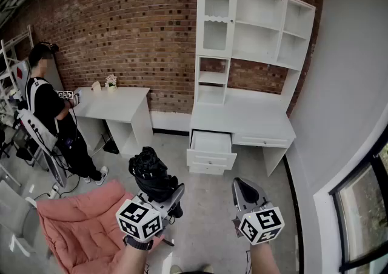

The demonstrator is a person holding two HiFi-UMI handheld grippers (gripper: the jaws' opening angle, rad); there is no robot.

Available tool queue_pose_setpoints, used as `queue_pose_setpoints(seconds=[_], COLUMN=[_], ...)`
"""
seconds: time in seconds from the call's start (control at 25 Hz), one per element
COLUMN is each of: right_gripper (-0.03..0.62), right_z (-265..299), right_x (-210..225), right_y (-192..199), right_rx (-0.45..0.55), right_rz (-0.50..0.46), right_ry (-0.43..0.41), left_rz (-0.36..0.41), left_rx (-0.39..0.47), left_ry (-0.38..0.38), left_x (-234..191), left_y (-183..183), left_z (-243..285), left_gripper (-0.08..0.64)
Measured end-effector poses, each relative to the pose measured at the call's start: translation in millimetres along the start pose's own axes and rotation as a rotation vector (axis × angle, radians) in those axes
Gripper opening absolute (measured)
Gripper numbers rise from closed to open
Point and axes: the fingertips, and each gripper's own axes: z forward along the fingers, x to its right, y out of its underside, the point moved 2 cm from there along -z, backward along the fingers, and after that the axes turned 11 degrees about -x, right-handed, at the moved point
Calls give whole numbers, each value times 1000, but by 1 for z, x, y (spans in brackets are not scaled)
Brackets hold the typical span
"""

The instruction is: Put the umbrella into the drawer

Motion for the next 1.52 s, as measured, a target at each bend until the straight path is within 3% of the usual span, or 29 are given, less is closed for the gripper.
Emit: queue_pose_setpoints(seconds=[0.84,1.52], right_gripper=[3,3], right_z=[-28,-67], right_x=[18,96], right_y=[-20,-10], right_rx=[13,67], right_rz=[11,26], right_ry=[-37,-71], left_rz=[-8,-6], left_rx=[7,6], left_ry=[18,14], left_x=[26,78], left_y=[-16,-17], left_z=[7,63], left_gripper=[202,202])
